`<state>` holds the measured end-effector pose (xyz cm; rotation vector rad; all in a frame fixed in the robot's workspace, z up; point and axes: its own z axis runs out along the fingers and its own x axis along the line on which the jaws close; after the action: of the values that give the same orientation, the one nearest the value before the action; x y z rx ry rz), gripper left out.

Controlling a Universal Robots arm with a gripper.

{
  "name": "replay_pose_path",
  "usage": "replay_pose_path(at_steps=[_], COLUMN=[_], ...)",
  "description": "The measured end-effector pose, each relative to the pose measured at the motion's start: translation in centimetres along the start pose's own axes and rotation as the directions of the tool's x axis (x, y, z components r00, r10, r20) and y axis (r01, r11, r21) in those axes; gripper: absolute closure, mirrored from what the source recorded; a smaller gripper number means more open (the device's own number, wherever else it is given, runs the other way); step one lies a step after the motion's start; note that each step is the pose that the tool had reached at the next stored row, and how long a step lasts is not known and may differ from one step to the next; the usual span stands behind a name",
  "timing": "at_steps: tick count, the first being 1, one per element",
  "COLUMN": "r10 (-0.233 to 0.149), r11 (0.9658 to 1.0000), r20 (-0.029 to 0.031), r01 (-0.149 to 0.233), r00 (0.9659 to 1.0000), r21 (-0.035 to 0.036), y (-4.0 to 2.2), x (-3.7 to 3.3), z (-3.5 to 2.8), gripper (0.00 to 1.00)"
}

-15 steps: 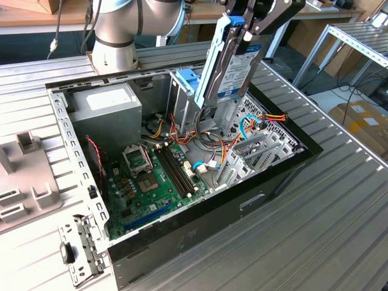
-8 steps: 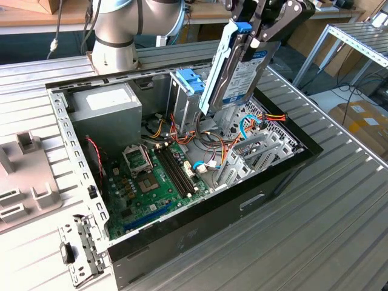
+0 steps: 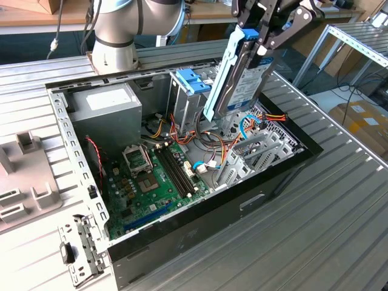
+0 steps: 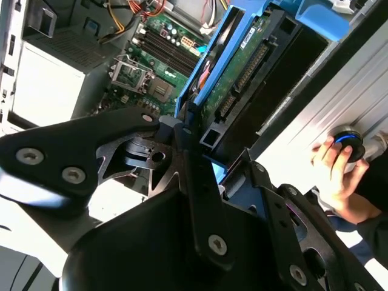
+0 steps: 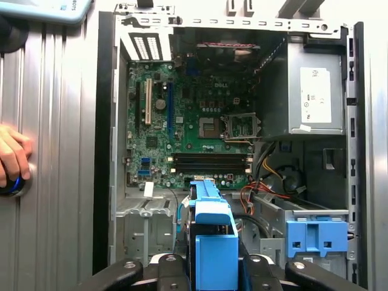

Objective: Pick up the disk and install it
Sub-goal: 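Pick up the disk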

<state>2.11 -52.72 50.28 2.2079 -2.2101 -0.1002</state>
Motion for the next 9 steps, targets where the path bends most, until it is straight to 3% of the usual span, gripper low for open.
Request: replay_pose_path(at_steps=[6, 9], r10=[0.001, 0.002], r11=[1.0, 1.0], r20=[0.0001, 0.0034], r01=[-0.001, -0.002], r00=[1.0, 1.0], r21=[0.0001, 0.0001], y=[-0.01, -0.02], x=[1.75, 2.5], z=[0.13, 0.19], gripper=[0.64, 0.64])
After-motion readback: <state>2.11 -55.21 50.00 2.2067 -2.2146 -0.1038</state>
